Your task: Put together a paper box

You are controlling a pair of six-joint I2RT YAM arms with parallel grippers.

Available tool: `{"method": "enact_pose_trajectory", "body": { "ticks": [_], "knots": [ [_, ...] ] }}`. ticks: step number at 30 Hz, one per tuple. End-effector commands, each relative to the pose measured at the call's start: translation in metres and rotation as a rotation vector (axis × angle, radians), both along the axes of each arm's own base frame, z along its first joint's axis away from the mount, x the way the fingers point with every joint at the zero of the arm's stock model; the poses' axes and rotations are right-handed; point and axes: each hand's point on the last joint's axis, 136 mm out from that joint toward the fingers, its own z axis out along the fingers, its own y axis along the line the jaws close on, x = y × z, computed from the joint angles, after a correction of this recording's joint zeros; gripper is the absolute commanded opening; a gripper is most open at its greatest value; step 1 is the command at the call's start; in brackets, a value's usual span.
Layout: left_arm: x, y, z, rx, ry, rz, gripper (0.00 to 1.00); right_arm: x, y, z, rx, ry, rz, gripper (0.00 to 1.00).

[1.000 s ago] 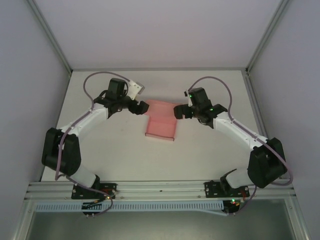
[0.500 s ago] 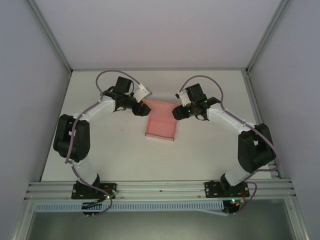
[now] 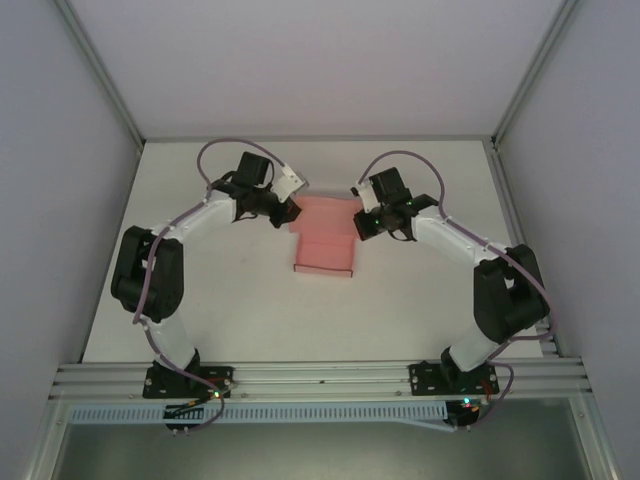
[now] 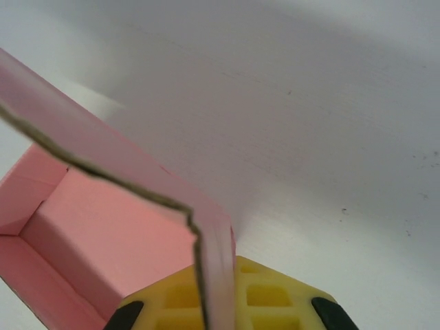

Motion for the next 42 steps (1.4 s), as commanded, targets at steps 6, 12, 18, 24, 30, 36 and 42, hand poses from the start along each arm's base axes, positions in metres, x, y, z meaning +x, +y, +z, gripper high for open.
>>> {"method": "enact_pose_trajectory", "body": {
  "ticks": [6,12,18,24,30,36,42],
  "knots": [
    [0.031,0.028,0.028,-0.087,-0.061,0.574,0.00,0.030,-0.009,0.041,0.101,-0.191,-0.325,0.00],
    [0.022,0.022,0.046,-0.335,-0.121,0.703,0.00,0.047,-0.001,0.050,0.204,-0.253,-0.507,0.00],
    [0.029,0.032,0.057,-0.452,-0.177,0.856,0.00,0.054,0.017,0.053,0.270,-0.321,-0.552,0.00],
    [0.033,0.026,0.064,-0.457,-0.229,0.859,0.00,0.055,0.033,0.032,0.232,-0.265,-0.494,0.00],
    [0.028,0.023,0.030,-0.395,-0.201,0.818,0.00,0.053,0.034,0.002,0.158,-0.256,-0.436,0.01],
    [0.017,0.020,0.013,-0.414,-0.195,0.769,0.00,0.037,0.033,-0.018,0.175,-0.257,-0.372,0.03],
    [0.007,0.013,0.014,-0.494,-0.155,0.759,0.00,0.015,0.030,-0.033,0.161,-0.232,-0.366,0.06]
  ]
}}
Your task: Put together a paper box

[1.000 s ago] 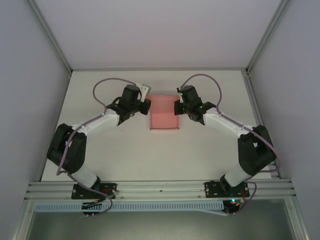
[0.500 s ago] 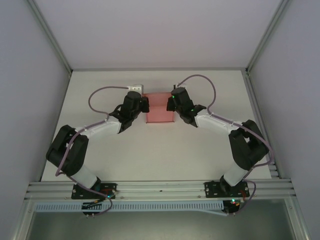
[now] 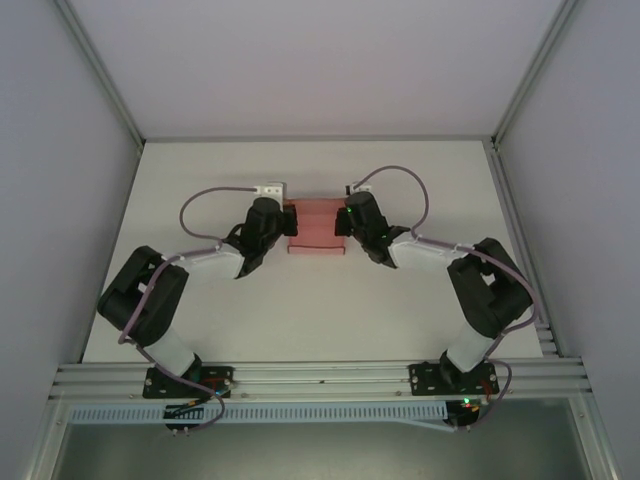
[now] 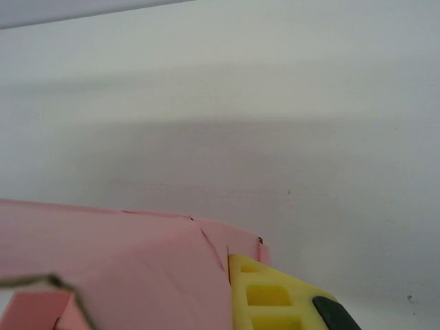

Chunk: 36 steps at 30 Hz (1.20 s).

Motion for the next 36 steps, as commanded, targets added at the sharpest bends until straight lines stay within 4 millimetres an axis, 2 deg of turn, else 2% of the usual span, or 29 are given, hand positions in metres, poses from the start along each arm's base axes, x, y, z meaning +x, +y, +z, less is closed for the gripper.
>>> {"method": "enact_pose_trajectory", "body": {
  "ticks": [1,7,11,17,23,27,28,30,31,33,35,36],
  "knots": [
    [-0.006,-0.010,0.014,-0.132,-0.017,-0.016,0.00,-0.020,-0.009,-0.024,-0.045,0.056,-0.008,0.07],
    [-0.022,-0.014,0.005,-0.141,0.004,-0.050,0.00,-0.028,-0.001,-0.031,-0.053,0.059,-0.005,0.08],
    [-0.033,-0.003,-0.006,-0.097,0.012,-0.035,0.00,-0.035,-0.006,-0.037,-0.129,0.048,-0.017,0.10],
    [-0.055,0.001,-0.015,-0.063,0.012,-0.086,0.12,-0.049,-0.008,-0.050,-0.176,0.028,-0.011,0.10],
    [-0.066,0.002,-0.023,-0.032,0.024,-0.105,0.16,-0.059,-0.017,-0.065,-0.231,0.051,-0.036,0.09],
    [-0.075,0.008,-0.029,-0.017,0.051,-0.107,0.34,-0.065,-0.021,-0.069,-0.248,0.057,-0.040,0.08],
    [-0.078,0.010,-0.029,-0.014,0.061,-0.104,0.46,-0.066,-0.022,-0.069,-0.249,0.058,-0.043,0.09],
    [-0.083,0.014,-0.028,-0.010,0.080,-0.099,0.60,-0.068,-0.023,-0.070,-0.256,0.062,-0.044,0.09],
    [-0.086,0.017,-0.025,-0.008,0.088,-0.097,0.69,-0.069,-0.023,-0.071,-0.260,0.065,-0.042,0.09],
    [-0.091,0.019,-0.017,0.006,0.098,-0.105,0.80,-0.069,-0.024,-0.073,-0.267,0.069,-0.047,0.10],
    [-0.095,0.022,-0.005,0.015,0.104,-0.106,0.97,-0.071,-0.025,-0.076,-0.275,0.075,-0.046,0.10],
    [-0.096,0.023,0.002,0.015,0.108,-0.103,1.00,-0.071,-0.024,-0.076,-0.276,0.076,-0.046,0.10]
  ]
}}
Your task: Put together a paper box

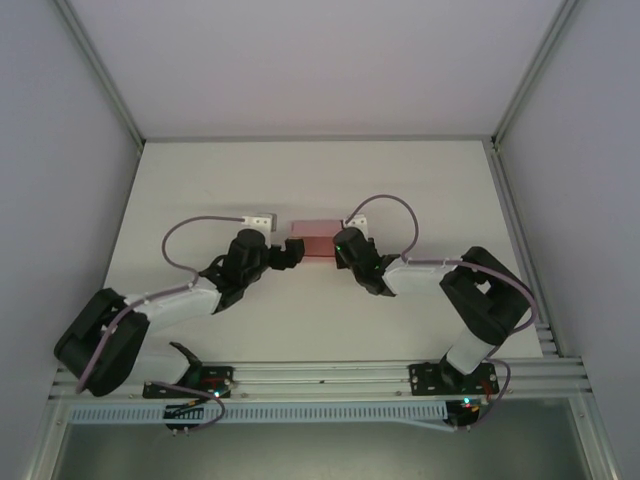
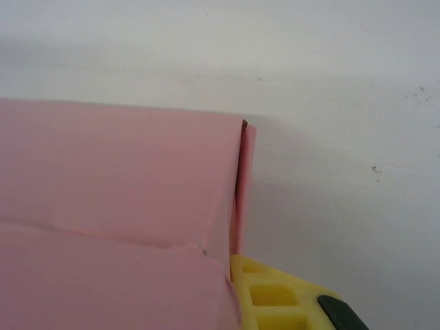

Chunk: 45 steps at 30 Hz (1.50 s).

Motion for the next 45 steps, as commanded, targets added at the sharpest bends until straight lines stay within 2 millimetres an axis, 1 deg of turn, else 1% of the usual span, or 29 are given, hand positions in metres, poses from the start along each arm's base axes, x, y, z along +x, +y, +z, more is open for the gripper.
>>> {"method": "enact_pose_trajectory", "body": {
  "ticks": [1,4,7,10,11,13,16,19,21,25,27,31,35,36,37,39,40,43,45],
  "knots": [
    [-0.007,0.005,0.019,0.025,0.037,0.005,1.00,-0.012,-0.014,-0.024,-0.075,0.060,-0.024,0.10],
    [-0.006,0.007,0.044,-0.007,0.055,0.036,1.00,-0.012,-0.012,-0.024,-0.073,0.061,-0.023,0.10],
    [0.004,0.012,0.062,-0.057,0.090,0.092,1.00,-0.013,-0.011,-0.024,-0.076,0.059,-0.019,0.11],
    [0.019,0.020,0.070,-0.099,0.138,0.149,1.00,-0.013,-0.010,-0.023,-0.080,0.058,-0.015,0.12],
    [0.027,0.023,0.068,-0.103,0.154,0.163,1.00,-0.013,-0.010,-0.024,-0.083,0.060,-0.013,0.12],
    [0.041,0.023,0.059,-0.113,0.201,0.154,1.00,-0.013,-0.009,-0.024,-0.084,0.062,-0.010,0.13],
    [0.059,0.010,0.042,-0.158,0.297,0.080,1.00,-0.013,-0.007,-0.026,-0.090,0.070,0.001,0.14],
    [0.069,-0.010,0.025,-0.189,0.350,-0.006,0.99,-0.012,-0.005,-0.026,-0.092,0.072,0.005,0.14],
    [0.072,-0.018,0.010,-0.193,0.386,-0.038,0.95,-0.012,-0.005,-0.025,-0.094,0.072,0.003,0.14],
    [0.069,-0.033,-0.013,-0.212,0.432,-0.121,0.84,-0.013,-0.002,-0.021,-0.089,0.070,0.013,0.17],
    [0.067,-0.035,-0.024,-0.217,0.454,-0.128,0.76,-0.013,-0.002,-0.020,-0.090,0.070,0.014,0.18],
    [0.066,-0.031,-0.048,-0.205,0.487,-0.114,0.73,-0.016,-0.002,-0.020,-0.109,0.072,0.021,0.22],
    [0.061,-0.030,-0.067,-0.200,0.526,-0.119,0.64,-0.020,-0.006,-0.018,-0.127,0.076,0.026,0.26],
    [0.060,-0.029,-0.071,-0.200,0.536,-0.115,0.63,-0.020,-0.007,-0.016,-0.130,0.074,0.025,0.28],
    [0.060,-0.028,-0.075,-0.200,0.543,-0.112,0.63,-0.022,-0.008,-0.014,-0.134,0.076,0.032,0.35],
    [0.060,-0.027,-0.078,-0.202,0.549,-0.109,0.62,-0.025,-0.009,-0.010,-0.135,0.074,0.050,0.36],
    [0.060,-0.027,-0.080,-0.202,0.554,-0.107,0.62,-0.027,-0.011,-0.009,-0.133,0.075,0.054,0.38],
    [0.060,-0.025,-0.085,-0.203,0.569,-0.097,0.59,-0.036,-0.021,-0.008,-0.139,0.091,0.049,0.50],
    [0.059,-0.025,-0.089,-0.204,0.578,-0.094,0.57,-0.043,-0.027,-0.008,-0.136,0.104,0.049,0.54]
  ]
}}
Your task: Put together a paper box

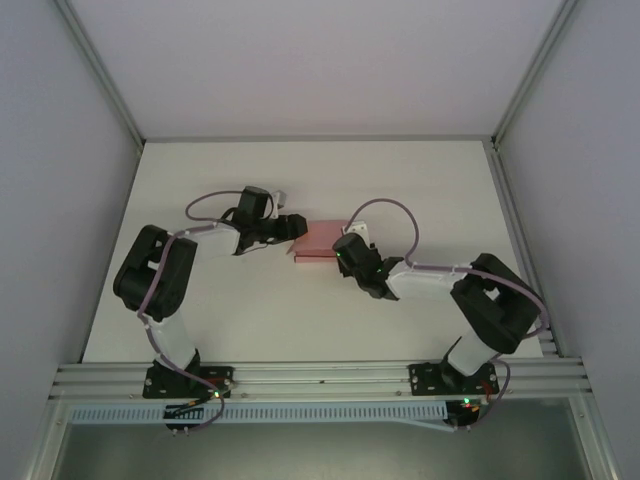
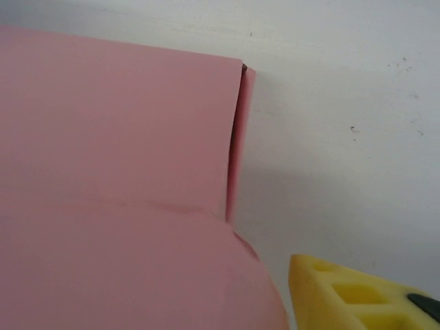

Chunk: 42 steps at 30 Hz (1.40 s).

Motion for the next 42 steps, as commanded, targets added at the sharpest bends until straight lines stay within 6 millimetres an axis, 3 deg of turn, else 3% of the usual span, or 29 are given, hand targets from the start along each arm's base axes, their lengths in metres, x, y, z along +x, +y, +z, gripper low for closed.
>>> {"method": "enact_pose_trajectory", "body": {
  "ticks": [1,11,16,25,30,34,42],
  "knots": [
    [-0.008,0.009,-0.027,0.025,0.070,0.012,0.56,-0.020,-0.017,-0.005,-0.028,0.049,-0.001,0.58],
    [-0.015,0.010,-0.040,0.023,0.100,0.009,0.44,-0.060,-0.037,-0.003,0.099,0.126,-0.010,0.80],
    [-0.017,0.009,-0.041,0.004,0.102,0.005,0.34,-0.063,-0.043,0.019,0.216,0.077,-0.062,1.00],
    [-0.018,0.015,-0.039,-0.111,0.109,0.018,0.21,-0.053,-0.056,0.065,0.442,-0.002,-0.210,1.00],
    [-0.018,0.017,-0.036,-0.154,0.099,0.020,0.17,-0.041,-0.063,0.058,0.477,0.059,-0.287,1.00],
    [-0.019,0.019,-0.033,-0.222,0.096,0.017,0.13,-0.030,-0.052,0.050,0.533,0.173,-0.308,1.00],
    [-0.020,0.026,-0.028,-0.302,0.071,0.013,0.11,0.002,-0.009,0.046,0.668,0.293,-0.204,1.00]
  ]
}}
